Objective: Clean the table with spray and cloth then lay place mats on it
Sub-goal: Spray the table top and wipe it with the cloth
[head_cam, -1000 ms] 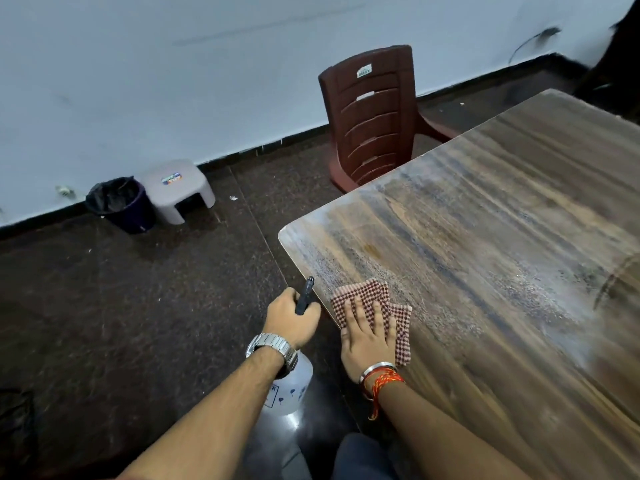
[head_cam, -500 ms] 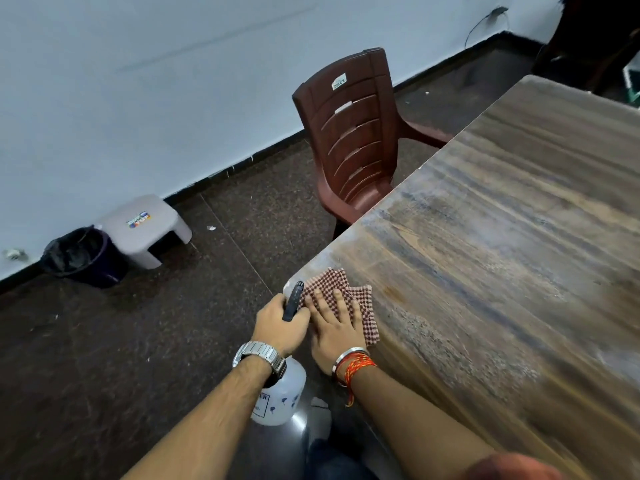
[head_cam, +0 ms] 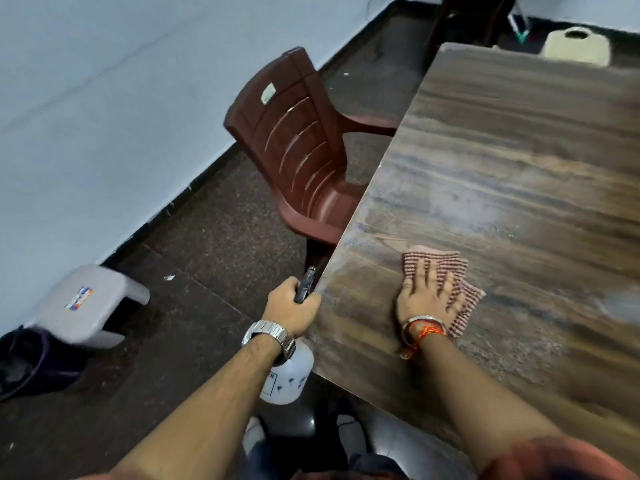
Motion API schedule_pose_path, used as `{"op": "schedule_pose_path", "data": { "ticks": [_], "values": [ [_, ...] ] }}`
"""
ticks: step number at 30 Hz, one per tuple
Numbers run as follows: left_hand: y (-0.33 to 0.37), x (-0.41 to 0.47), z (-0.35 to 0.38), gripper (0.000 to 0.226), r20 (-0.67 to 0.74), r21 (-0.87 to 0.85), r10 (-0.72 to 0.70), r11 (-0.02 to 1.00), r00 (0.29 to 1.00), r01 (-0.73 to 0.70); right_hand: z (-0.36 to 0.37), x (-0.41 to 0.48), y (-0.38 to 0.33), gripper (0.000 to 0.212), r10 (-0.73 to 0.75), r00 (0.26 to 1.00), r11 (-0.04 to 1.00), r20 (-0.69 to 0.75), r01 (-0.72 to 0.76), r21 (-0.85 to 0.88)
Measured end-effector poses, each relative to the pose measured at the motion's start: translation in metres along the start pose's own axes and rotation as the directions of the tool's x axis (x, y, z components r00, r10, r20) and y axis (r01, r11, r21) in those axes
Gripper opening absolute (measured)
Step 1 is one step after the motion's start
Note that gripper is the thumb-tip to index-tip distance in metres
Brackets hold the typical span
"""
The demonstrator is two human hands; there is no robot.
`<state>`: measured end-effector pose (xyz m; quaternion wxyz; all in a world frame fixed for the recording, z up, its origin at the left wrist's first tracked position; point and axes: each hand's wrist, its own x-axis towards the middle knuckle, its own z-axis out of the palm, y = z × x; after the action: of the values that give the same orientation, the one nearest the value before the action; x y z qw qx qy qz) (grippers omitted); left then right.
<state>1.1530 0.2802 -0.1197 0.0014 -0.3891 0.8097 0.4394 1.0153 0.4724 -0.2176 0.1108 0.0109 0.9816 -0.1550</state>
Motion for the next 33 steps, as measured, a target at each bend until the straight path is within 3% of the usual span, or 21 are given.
{"op": "schedule_pose_path", "data": {
  "ticks": [3,6,8,15,20,24,31,33],
  "values": [
    [0.002,0.017,-0.001,0.028,0.104,0.023,0.05,0.998,0.993,-0.052,0.006,-0.028,-0.011,0.056,0.11,0.991,0.994,-0.07,-0.108,0.03],
    [0.002,0.032,-0.006,0.026,0.233,0.047,0.107,0.992,0.967,-0.121,0.029,-0.078,-0.041,0.056,-0.062,0.994,0.997,-0.087,0.058,-0.054],
    [0.004,0.042,-0.013,0.024,0.322,0.069,0.17,0.977,0.931,-0.202,0.043,-0.103,-0.056,0.055,-0.1,0.993,0.992,-0.067,0.094,-0.079],
    [0.036,0.064,-0.023,0.026,0.555,0.152,0.347,0.851,0.756,-0.503,0.053,-0.152,-0.063,0.055,0.214,0.972,0.976,-0.096,-0.217,-0.027],
    [0.068,0.064,-0.014,0.028,0.6,0.174,0.409,0.772,0.688,-0.611,0.055,-0.167,-0.069,0.054,0.331,0.941,0.943,-0.073,-0.329,0.043],
    [0.079,0.084,-0.004,0.026,0.601,0.158,0.396,0.792,0.694,-0.589,0.057,-0.155,-0.072,0.055,0.406,0.909,0.914,-0.094,-0.401,0.071],
    [0.09,0.145,-0.007,0.024,0.615,0.175,0.379,0.789,0.691,-0.589,0.032,-0.073,-0.065,0.057,0.639,0.753,0.769,-0.157,-0.617,0.169],
    [0.092,0.162,-0.01,0.023,0.608,0.199,0.377,0.78,0.698,-0.594,0.026,-0.046,-0.081,0.057,0.644,0.746,0.764,-0.168,-0.616,0.193]
  ]
}}
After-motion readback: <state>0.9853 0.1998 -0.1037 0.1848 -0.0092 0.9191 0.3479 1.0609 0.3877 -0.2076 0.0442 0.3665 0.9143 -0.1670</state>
